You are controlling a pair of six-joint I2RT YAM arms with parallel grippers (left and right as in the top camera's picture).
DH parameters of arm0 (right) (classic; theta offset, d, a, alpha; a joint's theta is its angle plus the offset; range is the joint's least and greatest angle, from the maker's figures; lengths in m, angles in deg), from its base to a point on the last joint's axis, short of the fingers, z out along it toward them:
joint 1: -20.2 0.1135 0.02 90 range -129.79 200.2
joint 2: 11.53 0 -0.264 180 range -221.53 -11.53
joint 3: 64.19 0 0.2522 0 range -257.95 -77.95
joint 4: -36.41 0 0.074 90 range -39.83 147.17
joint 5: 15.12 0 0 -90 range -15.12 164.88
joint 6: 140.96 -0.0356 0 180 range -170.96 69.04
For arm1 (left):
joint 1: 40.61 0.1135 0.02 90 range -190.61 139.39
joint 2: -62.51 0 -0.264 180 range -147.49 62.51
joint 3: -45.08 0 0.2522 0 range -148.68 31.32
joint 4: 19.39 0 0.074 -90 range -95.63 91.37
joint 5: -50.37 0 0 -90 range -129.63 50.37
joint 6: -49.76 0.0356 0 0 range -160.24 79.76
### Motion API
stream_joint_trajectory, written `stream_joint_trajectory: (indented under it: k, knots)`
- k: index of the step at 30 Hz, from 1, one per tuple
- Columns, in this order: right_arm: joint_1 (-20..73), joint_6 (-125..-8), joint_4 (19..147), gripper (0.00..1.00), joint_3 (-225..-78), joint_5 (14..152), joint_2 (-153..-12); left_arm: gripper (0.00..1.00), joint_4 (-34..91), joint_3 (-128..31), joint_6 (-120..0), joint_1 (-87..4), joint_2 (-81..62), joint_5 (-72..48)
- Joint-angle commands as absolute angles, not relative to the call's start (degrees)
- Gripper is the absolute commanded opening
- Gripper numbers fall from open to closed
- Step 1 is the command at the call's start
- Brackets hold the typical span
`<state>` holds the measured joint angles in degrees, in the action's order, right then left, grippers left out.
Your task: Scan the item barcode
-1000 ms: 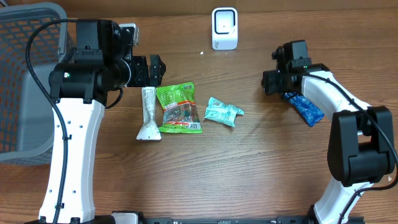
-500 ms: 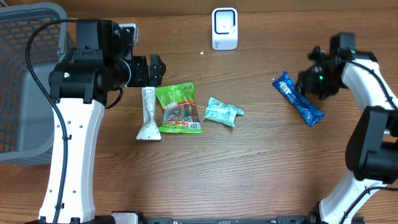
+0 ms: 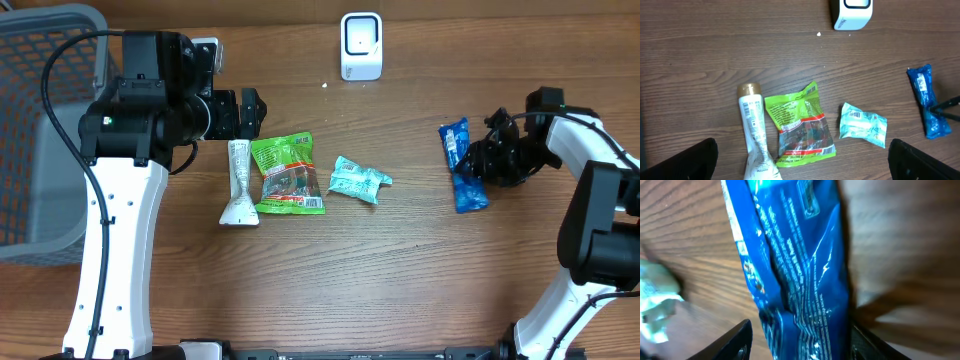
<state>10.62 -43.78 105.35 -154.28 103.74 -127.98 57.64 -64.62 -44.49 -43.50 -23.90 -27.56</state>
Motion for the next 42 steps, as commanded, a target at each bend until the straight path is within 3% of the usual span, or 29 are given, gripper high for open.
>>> stream_joint_trajectory:
  k: [1, 10, 18, 20, 22, 32, 42]
  knots:
    - [10.93, -49.58, 103.99, 0.62, -154.04, 107.67, -127.93, 1.00, 57.57, -65.47, -43.42, -43.63, -24.12, -26.68]
    - [11.54, -49.03, 93.39, 0.66, -154.00, 108.02, -128.50, 1.00, 57.60, -65.47, -43.42, -43.63, -24.12, -26.68]
    - [14.55, -49.05, 89.74, 0.64, -149.10, 99.72, -131.26, 1.00, 57.57, -65.47, -43.42, -43.63, -24.12, -26.66]
    - [14.62, -49.12, 87.69, 0.57, -146.98, 99.74, -131.26, 1.00, 57.57, -65.47, -43.42, -43.63, -24.12, -26.68]
    - [14.51, -49.31, 87.30, 0.44, -146.26, 99.72, -131.26, 1.00, 57.60, -65.47, -43.42, -43.63, -24.12, -26.66]
    - [14.51, -49.51, 87.71, 0.06, -146.98, 107.28, -131.21, 1.00, 57.57, -65.47, -43.42, -43.63, -24.12, -26.66]
    - [14.58, -52.42, 94.53, 0.04, -153.10, 109.49, -122.54, 1.00, 57.57, -65.47, -43.42, -43.63, -24.12, -26.68]
